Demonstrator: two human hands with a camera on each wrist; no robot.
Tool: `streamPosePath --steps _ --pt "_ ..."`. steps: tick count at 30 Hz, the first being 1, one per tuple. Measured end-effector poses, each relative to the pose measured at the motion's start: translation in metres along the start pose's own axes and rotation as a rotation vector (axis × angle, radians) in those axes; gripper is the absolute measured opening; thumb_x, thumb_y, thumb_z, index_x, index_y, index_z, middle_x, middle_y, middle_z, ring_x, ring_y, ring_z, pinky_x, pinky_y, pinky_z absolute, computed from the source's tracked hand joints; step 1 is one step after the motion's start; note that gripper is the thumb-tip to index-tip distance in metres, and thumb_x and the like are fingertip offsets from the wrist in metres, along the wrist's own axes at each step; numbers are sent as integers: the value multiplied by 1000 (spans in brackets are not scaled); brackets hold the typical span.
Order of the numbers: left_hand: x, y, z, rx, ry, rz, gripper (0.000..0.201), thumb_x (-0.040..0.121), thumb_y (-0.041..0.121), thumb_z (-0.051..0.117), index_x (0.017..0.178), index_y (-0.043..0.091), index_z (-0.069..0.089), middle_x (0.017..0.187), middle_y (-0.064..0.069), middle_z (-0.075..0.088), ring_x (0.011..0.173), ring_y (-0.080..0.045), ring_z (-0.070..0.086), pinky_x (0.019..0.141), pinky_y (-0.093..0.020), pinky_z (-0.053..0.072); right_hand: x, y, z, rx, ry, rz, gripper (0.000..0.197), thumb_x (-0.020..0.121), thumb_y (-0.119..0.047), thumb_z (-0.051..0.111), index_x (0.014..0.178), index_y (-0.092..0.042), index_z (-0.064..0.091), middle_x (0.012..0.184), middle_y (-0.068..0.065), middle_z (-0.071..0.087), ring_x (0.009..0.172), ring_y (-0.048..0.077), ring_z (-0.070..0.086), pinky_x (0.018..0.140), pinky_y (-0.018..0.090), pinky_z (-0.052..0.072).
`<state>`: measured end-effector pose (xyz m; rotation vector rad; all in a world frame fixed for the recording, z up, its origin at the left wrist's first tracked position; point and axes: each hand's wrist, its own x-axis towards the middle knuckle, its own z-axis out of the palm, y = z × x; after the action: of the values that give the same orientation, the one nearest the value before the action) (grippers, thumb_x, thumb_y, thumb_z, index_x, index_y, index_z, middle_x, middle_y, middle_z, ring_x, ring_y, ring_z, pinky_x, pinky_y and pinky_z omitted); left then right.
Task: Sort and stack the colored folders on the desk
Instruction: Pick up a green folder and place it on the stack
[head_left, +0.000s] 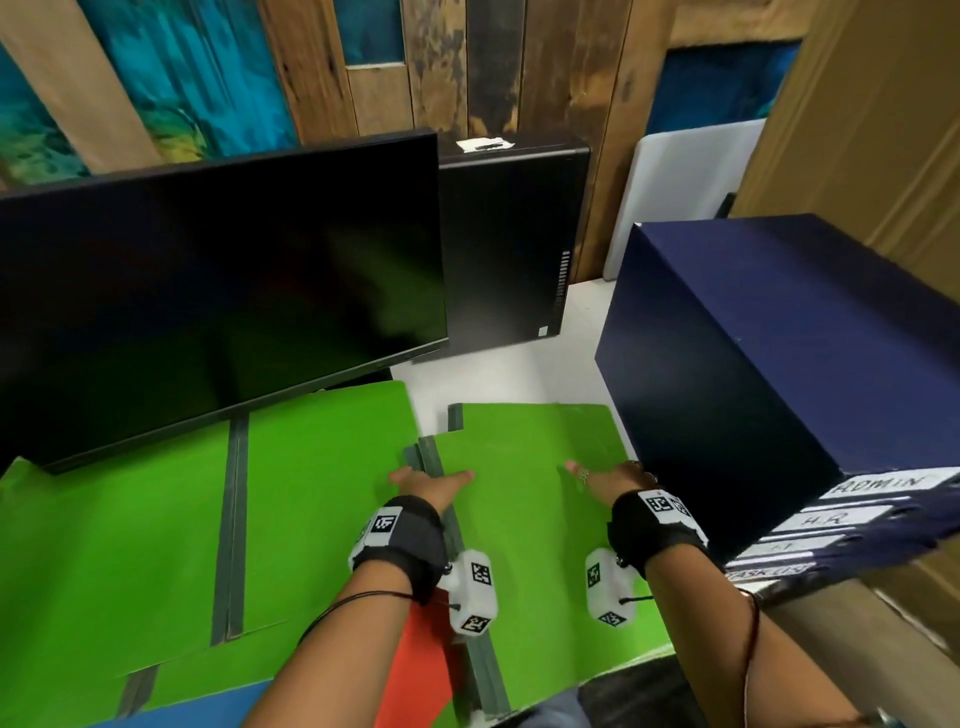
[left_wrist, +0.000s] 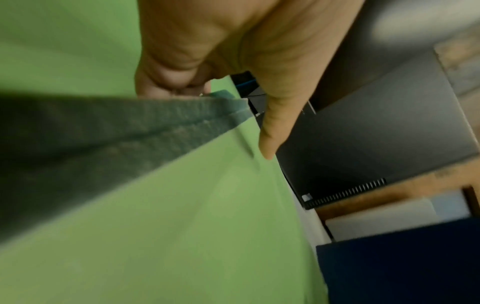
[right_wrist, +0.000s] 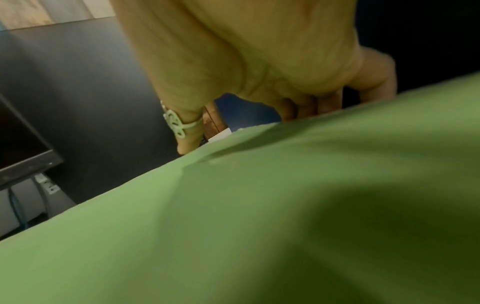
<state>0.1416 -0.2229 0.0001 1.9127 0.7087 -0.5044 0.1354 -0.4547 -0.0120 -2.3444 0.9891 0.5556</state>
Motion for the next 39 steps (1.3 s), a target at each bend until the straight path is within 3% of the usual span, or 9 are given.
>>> streamPosePath --steps 4,12,15,21,24,26,28,33,39 --pt "8 1 -14 64 -34 -58 95 73 42 75 143 -2 27 149 -15 33 132 -29 41 104 -33 39 4 -2 3 74 18 47 112 63 -79 58 143 -5 30 145 16 40 130 33 44 107 40 40" --pt "4 7 -29 15 -147 -21 97 76 47 70 146 2 20 154 -14 24 138 -30 31 109 -38 33 -3 -3 -5 380 -45 28 107 61 -71 67 140 -6 37 142 13 45 126 30 49 106 35 41" --pt "-17 32 -39 -104 -123 135 93 82 43 65 148 5 11 155 -13 20 141 -28 24 113 -39 25 -12 -13 -28 611 -19 -94 101 74 -48 72 145 3 21 149 18 32 137 31 36 111 36 32" --pt "-85 87 -81 -313 97 726 47 88 11 61 131 7 42 112 0 53 103 -9 48 77 -10 35 -56 -42 -89 929 210 -556 58 75 -26 75 122 -2 53 121 14 62 111 25 60 93 31 48" --pt "-112 96 -100 -298 114 909 57 85 11 64 134 12 36 111 10 53 99 -3 50 73 0 37 -73 -46 -107 1036 171 -780 68 70 -29 77 125 -2 48 121 9 63 94 2 65 80 13 52" --pt "-119 93 -108 -239 60 912 65 80 13 70 132 21 32 115 13 52 101 -2 51 91 -11 40 -82 -43 -111 1066 101 -868 93 46 -53 85 121 -15 46 117 -2 63 92 -6 64 77 9 51" --pt "-119 86 -111 -178 15 908 75 74 13 76 129 28 27 123 3 53 109 -10 53 101 -28 41 -83 -38 -108 1074 49 -899 100 30 -63 86 115 -29 46 115 -4 61 104 8 62 86 24 52" --pt "-114 73 -113 -5 -41 879 87 76 2 72 140 21 16 117 8 41 112 -10 41 84 -1 34 -86 -34 -100 1034 59 -934 111 30 -59 88 124 -21 43 119 3 62 112 19 60 95 38 49" --pt "-107 55 -110 223 -95 777 84 80 8 70 141 13 13 118 12 34 115 -4 34 91 -12 25 -76 -18 -91 943 -17 -900 95 51 -25 85 130 -25 33 120 -9 54 116 8 53 104 38 42"
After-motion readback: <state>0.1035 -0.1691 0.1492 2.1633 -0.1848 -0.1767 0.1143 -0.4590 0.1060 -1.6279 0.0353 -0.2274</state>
